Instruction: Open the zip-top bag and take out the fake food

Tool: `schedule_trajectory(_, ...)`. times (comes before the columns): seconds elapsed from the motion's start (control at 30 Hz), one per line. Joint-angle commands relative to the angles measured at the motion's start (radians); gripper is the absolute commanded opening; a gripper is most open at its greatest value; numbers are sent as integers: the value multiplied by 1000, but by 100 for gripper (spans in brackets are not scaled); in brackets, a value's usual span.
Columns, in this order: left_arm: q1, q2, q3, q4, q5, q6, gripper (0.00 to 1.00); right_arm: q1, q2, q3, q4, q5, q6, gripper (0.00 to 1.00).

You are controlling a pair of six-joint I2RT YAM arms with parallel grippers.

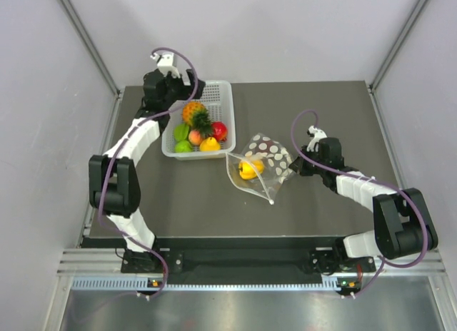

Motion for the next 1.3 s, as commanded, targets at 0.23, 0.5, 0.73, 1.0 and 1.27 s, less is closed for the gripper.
schedule_trajectory(0.23,-315,-478,-319,-24,37,261,98,-18,-12,11,30,-16,-12,0)
schedule_trajectory(0.5,-484,-717,-537,-163,214,256,96,-18,-9,25,18,-27,-15,0)
schedule_trajectory(0.73,-632,-711,-580,-309,162,278,93,-18,-16,22,12,-34,-11,0)
schedule_trajectory(1.0,-662,-607,-624,-314,45,294,86,-16,-29,20,-8,-36,-15,0)
schedule_trajectory(1.27,-659,-494,-617,-237,-56,354,82,-18,-42,17,-23,-31,-23,0)
